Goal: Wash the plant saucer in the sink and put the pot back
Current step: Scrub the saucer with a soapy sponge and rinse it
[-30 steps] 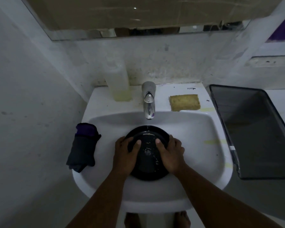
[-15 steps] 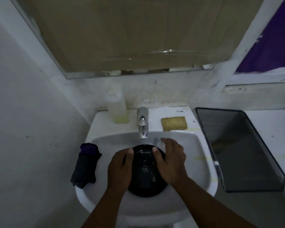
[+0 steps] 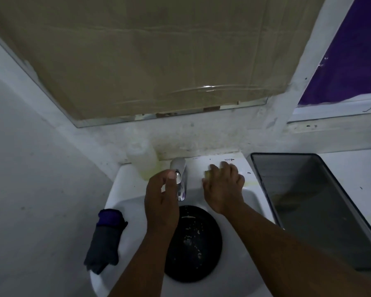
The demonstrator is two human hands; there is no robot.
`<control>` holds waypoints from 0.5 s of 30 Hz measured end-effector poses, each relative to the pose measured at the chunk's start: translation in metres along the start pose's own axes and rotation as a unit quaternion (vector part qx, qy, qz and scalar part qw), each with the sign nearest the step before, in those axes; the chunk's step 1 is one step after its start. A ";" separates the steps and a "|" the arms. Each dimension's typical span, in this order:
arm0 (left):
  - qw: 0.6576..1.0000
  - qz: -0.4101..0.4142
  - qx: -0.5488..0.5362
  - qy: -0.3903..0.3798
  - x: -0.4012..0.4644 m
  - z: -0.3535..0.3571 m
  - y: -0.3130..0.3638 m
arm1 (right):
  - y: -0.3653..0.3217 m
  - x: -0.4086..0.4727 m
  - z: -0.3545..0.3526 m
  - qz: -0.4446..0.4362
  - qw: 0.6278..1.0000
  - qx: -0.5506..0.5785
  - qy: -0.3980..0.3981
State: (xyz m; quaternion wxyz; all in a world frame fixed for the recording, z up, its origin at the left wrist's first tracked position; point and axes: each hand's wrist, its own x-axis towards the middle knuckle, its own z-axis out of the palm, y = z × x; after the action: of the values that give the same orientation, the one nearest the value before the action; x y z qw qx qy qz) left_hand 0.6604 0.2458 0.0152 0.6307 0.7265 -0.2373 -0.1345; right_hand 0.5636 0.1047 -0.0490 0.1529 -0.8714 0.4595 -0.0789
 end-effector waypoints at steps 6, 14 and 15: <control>1.000 -0.015 0.000 -0.003 0.003 -0.002 -0.006 | 0.001 0.003 -0.003 0.015 0.998 0.053 -0.008; 0.999 -0.037 0.017 -0.017 0.012 -0.003 0.001 | -0.005 0.015 -0.027 0.079 0.966 0.239 -0.052; 0.999 -0.039 0.021 -0.019 0.013 -0.004 0.002 | -0.008 0.015 -0.033 0.093 0.958 0.266 -0.056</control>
State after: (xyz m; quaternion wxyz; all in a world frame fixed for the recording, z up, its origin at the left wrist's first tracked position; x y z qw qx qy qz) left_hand 0.6730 0.2427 0.0194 0.6051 0.7456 -0.2236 -0.1671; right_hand 0.5689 0.0906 -0.0156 0.4112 -0.7555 0.4919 -0.1350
